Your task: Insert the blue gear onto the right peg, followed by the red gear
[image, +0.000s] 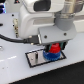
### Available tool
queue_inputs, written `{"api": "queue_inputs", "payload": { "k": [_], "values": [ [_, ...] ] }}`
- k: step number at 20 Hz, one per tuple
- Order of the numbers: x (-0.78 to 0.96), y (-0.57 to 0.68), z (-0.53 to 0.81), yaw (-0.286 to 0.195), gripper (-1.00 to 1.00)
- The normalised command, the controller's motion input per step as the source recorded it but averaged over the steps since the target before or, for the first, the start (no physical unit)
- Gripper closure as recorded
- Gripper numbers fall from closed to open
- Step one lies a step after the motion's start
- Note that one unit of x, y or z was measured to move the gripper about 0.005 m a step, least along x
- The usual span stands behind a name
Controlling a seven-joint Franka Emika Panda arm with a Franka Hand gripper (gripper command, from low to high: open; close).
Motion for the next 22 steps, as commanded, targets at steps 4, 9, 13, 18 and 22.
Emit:
{"api": "queue_inputs", "payload": {
  "k": [4,9,13,18,22],
  "values": [
    [0.10,0.00,-0.09,0.000,1.00],
    [-0.01,0.03,0.22,0.000,1.00],
    [-0.10,0.02,0.26,0.000,1.00],
    [-0.09,0.01,0.03,0.000,1.00],
    [0.01,-0.02,-0.28,0.000,1.00]
  ]
}}
